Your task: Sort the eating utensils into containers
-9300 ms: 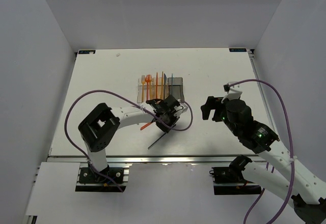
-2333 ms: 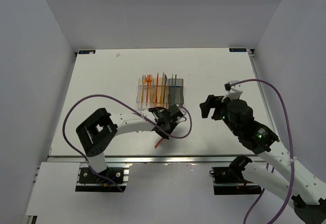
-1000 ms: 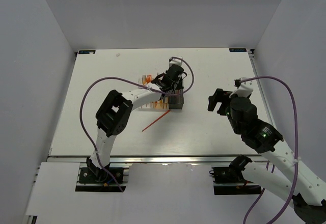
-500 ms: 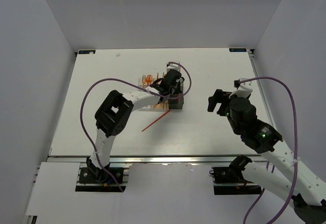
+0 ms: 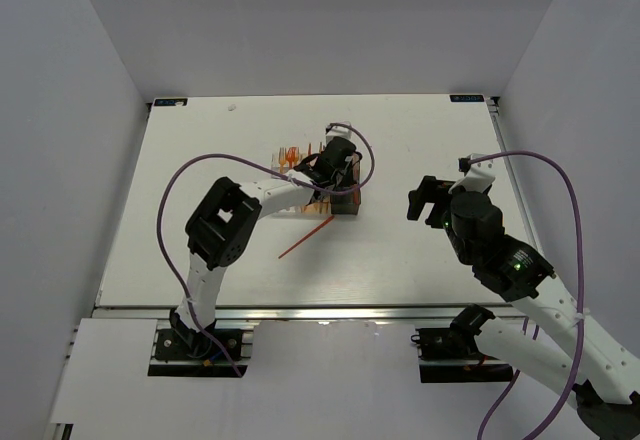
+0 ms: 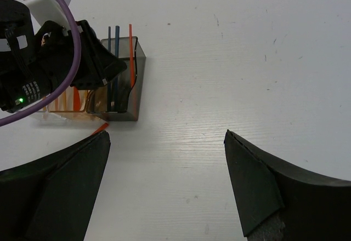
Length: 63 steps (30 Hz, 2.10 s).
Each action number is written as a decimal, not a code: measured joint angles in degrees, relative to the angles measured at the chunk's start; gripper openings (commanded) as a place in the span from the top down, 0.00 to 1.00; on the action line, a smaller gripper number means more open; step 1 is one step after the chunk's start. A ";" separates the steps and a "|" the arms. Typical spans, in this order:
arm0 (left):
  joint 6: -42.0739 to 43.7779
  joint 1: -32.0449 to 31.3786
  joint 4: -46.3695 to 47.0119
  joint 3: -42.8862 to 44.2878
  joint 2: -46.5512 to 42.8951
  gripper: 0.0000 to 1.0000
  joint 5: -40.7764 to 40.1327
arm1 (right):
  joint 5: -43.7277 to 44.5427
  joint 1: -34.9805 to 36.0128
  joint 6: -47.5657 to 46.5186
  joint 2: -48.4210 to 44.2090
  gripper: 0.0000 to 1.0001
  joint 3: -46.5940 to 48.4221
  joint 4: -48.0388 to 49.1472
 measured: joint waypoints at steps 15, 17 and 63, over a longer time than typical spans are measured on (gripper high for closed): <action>9.99 0.00 -16.85 6.23 -17.49 0.02 4.92 | -0.42 0.00 -0.22 -0.44 0.11 0.00 0.09; 13.16 -0.07 -22.12 5.33 -21.16 0.02 6.45 | -0.61 0.00 -0.24 -0.81 0.11 0.00 0.17; 23.52 -0.39 -26.29 -19.98 -15.87 0.54 9.31 | -6.01 0.00 -1.99 -3.02 0.11 -2.32 2.16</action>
